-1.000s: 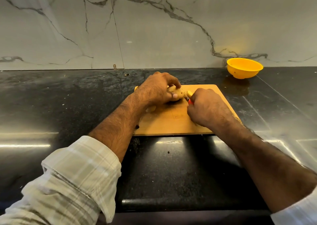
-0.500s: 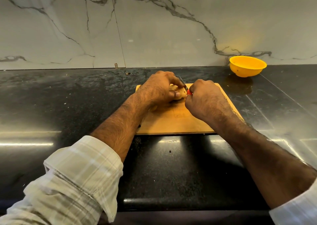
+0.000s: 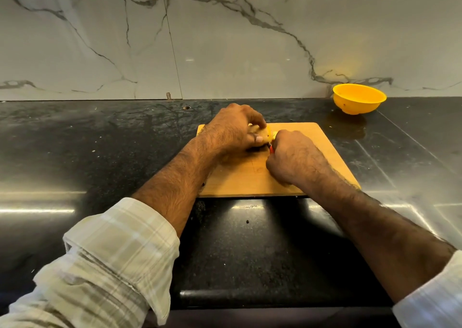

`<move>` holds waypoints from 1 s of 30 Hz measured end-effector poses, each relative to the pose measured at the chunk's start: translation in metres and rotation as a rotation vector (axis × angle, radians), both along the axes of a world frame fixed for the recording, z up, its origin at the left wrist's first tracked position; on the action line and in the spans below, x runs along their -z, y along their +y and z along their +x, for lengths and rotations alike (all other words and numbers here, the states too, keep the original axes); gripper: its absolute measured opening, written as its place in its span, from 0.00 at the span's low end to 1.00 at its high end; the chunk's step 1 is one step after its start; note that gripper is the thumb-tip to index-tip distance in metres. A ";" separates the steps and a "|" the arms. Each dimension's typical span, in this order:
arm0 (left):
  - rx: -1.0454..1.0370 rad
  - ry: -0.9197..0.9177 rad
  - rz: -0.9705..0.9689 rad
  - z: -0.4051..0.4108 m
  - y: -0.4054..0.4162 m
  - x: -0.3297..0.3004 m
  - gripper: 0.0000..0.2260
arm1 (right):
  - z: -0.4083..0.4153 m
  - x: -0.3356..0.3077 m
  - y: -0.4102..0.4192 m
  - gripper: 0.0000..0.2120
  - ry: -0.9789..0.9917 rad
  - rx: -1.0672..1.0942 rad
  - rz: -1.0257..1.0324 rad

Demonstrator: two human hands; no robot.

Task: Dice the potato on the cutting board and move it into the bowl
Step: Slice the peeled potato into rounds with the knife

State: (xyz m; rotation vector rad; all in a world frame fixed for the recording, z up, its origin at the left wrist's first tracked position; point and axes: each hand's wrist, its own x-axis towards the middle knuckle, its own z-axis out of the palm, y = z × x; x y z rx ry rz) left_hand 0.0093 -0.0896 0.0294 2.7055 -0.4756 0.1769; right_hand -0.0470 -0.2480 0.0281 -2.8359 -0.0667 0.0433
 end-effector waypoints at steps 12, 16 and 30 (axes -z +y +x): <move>-0.015 0.026 -0.106 0.003 0.003 0.002 0.15 | -0.007 -0.014 -0.013 0.13 -0.196 -0.002 -0.121; -0.029 0.008 -0.122 0.003 0.004 0.004 0.14 | -0.008 -0.014 -0.009 0.14 -0.158 -0.030 -0.102; -0.027 -0.020 -0.100 -0.003 0.001 0.001 0.15 | 0.003 -0.017 0.008 0.13 -0.103 -0.045 -0.082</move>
